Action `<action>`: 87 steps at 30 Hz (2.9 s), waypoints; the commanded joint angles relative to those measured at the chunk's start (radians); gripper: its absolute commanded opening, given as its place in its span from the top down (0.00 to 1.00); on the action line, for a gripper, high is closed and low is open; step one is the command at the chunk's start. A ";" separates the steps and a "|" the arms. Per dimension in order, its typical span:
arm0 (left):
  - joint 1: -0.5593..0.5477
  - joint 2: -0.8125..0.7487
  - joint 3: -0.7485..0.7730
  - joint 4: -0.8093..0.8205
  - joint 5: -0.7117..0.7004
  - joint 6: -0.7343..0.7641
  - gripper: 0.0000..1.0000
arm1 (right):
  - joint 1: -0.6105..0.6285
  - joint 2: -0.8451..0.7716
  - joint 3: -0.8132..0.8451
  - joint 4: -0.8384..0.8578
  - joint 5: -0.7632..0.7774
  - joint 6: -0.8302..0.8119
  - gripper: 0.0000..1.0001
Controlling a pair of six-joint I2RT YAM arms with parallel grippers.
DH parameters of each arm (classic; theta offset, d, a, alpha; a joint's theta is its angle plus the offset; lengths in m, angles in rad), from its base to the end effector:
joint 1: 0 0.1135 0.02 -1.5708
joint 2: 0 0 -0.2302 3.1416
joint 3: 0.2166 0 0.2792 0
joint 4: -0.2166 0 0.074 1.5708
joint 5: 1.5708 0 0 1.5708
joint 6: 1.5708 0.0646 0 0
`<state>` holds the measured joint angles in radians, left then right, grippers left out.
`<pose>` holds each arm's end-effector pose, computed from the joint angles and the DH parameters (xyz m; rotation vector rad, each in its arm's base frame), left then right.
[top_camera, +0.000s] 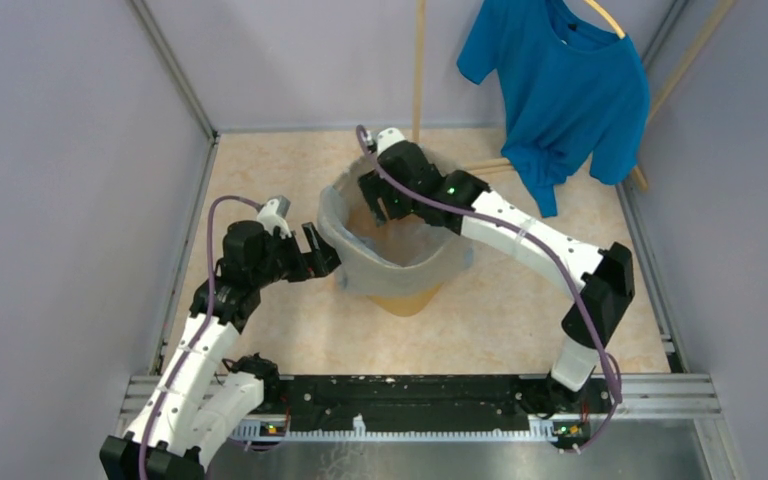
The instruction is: Put the trash bags into the trash bin
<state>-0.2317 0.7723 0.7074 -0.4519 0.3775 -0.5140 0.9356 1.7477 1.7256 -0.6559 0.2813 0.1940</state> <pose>0.2356 -0.0800 0.2501 -0.0657 2.1589 -0.8369 0.2758 0.3439 0.3087 -0.6671 2.1328 0.3045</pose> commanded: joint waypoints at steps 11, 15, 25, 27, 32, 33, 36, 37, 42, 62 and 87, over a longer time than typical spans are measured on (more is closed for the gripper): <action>-0.003 -0.013 -0.001 0.041 0.027 0.028 0.02 | -0.078 0.153 0.150 0.197 0.262 -0.149 0.81; -0.003 -0.028 0.003 0.020 0.016 0.035 0.02 | -0.078 0.224 0.221 0.204 0.315 -0.166 0.89; -0.003 -0.021 -0.016 0.030 0.007 0.038 0.02 | -0.051 0.018 0.058 0.058 0.170 -0.067 0.44; -0.003 -0.007 -0.016 0.035 0.010 0.039 0.02 | -0.051 -0.028 -0.008 0.053 0.113 -0.037 0.39; -0.003 0.002 -0.021 0.047 0.017 0.029 0.02 | -0.051 -0.020 -0.112 0.060 0.054 -0.008 0.38; -0.003 0.000 -0.020 0.046 0.018 0.027 0.02 | -0.051 0.000 -0.110 0.051 0.042 -0.004 0.39; -0.003 -0.013 -0.017 0.036 0.017 0.023 0.02 | -0.052 0.068 -0.112 0.063 0.001 0.006 0.39; -0.003 -0.018 -0.018 0.032 0.016 0.025 0.02 | -0.052 0.086 -0.116 0.074 -0.008 0.009 0.38; -0.003 -0.034 -0.013 0.007 -0.002 0.034 0.02 | -0.051 0.157 -0.143 0.124 -0.028 0.031 0.34; -0.003 -0.038 -0.022 0.006 -0.010 0.015 0.02 | -0.051 0.016 -0.113 0.094 -0.002 0.062 0.22; -0.003 -0.108 0.062 -0.099 -0.046 0.008 0.02 | -0.055 0.256 0.001 0.162 0.005 0.044 0.16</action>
<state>-0.2317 0.6701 0.7151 -0.5518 0.3386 -0.5030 0.8768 2.0068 1.6699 -0.5171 0.2726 0.2390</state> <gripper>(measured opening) 0.983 0.833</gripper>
